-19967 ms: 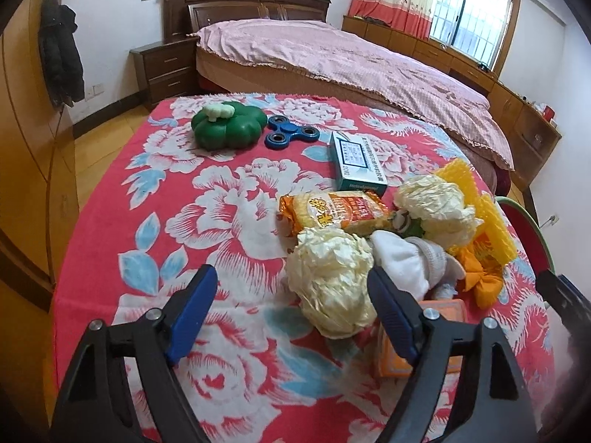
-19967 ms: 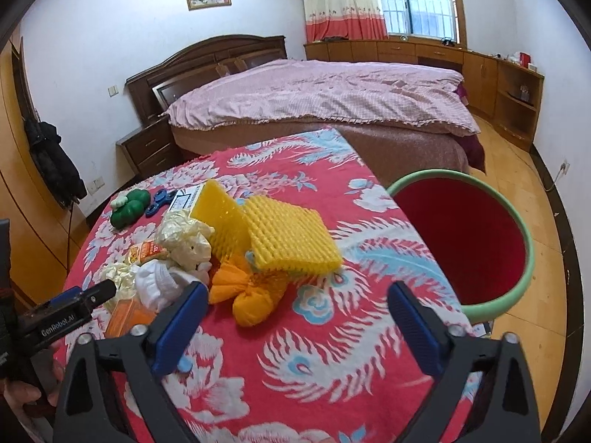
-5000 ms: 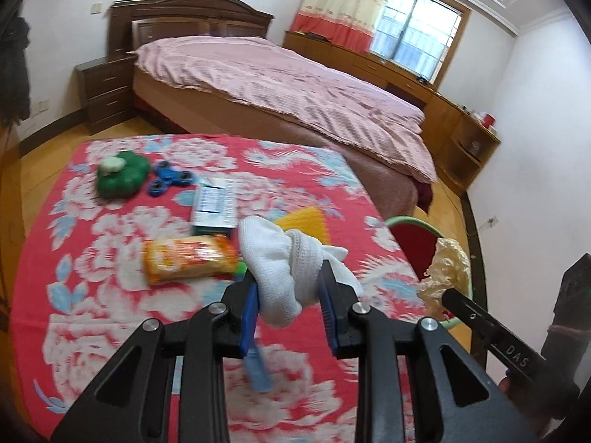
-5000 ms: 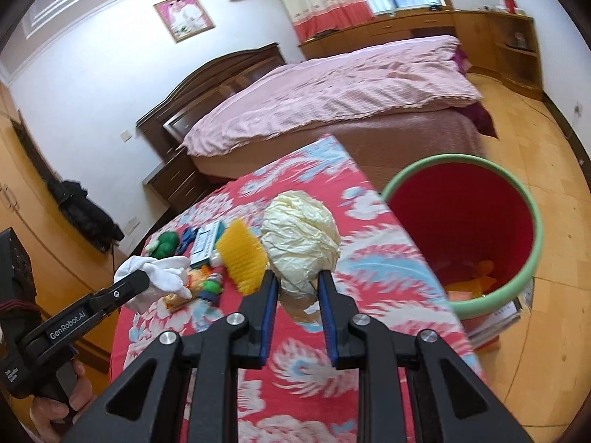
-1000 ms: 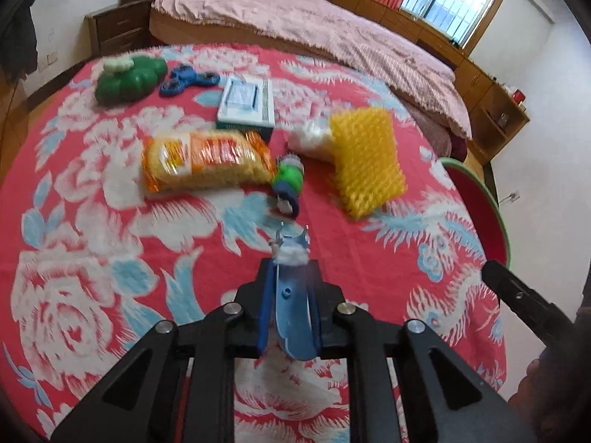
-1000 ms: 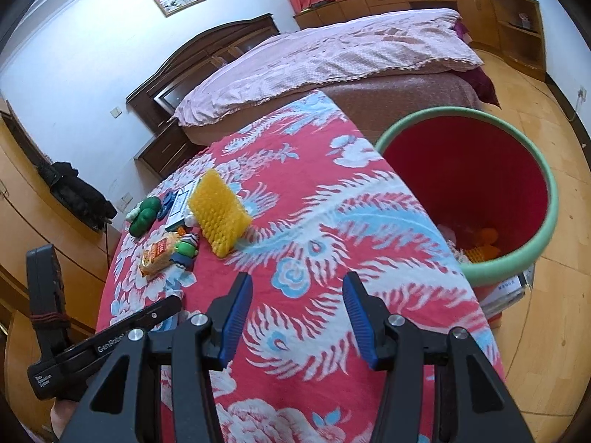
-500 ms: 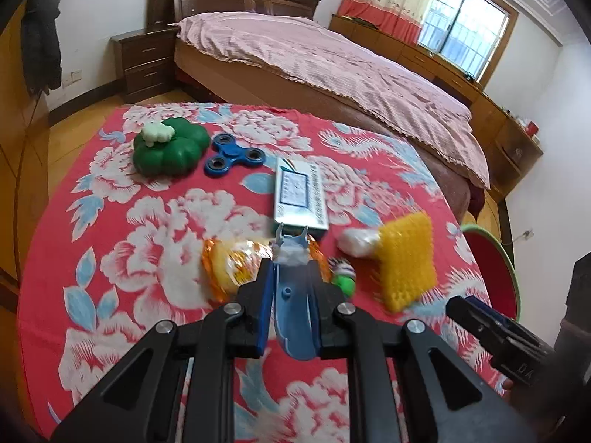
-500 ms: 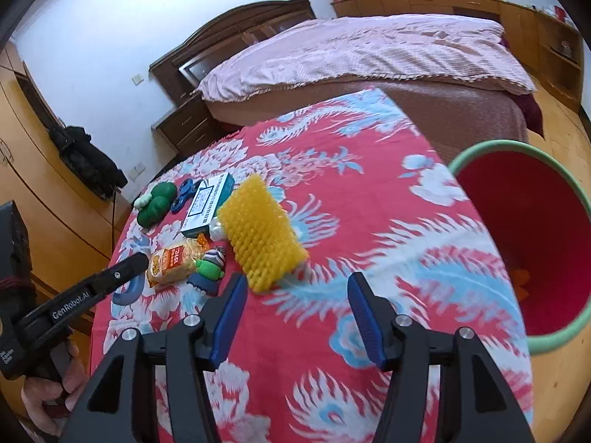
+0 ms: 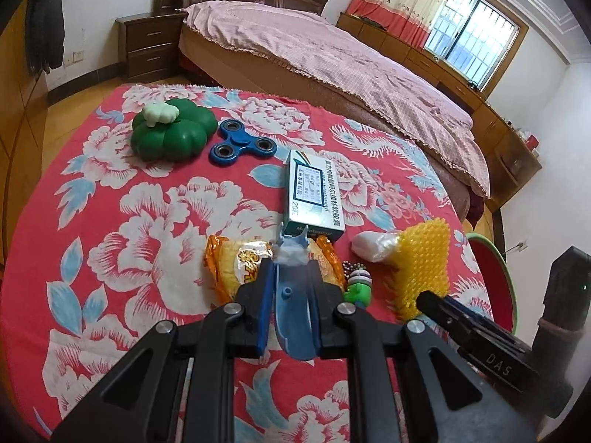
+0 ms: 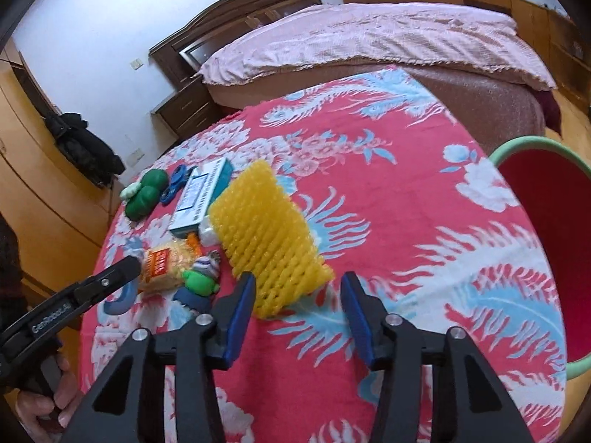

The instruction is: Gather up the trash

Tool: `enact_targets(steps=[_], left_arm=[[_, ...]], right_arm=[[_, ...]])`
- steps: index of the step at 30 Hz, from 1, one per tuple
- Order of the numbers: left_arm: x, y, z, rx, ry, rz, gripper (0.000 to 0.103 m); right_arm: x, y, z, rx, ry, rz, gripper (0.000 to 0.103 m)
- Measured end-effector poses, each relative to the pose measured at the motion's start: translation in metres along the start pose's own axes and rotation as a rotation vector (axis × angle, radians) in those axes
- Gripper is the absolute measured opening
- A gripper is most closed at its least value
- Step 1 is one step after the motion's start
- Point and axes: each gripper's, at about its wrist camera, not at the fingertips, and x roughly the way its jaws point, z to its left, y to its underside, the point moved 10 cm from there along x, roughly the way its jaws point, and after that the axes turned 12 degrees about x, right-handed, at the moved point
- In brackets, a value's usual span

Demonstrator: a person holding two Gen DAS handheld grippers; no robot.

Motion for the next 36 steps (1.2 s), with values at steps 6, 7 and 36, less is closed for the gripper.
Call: enact_targets(steps=[6, 7, 36], left_arm=[[-0.011, 0.003, -0.007, 0.004, 0.021, -0.016, 0.017], [-0.014, 0.003, -0.009, 0.006, 0.023, -0.019, 0.017], [-0.036, -0.007, -0.145, 0.227, 0.214, -0.028, 0.017]], right_arm=[[-0.001, 0.007, 0.004, -0.012, 0.0, 0.001, 0.015], [-0.003, 0.007, 0.005, -0.013, -0.002, -0.006, 0.009], [-0.158, -0.012, -0.068, 0.171, 0.031, -0.357, 0.005]])
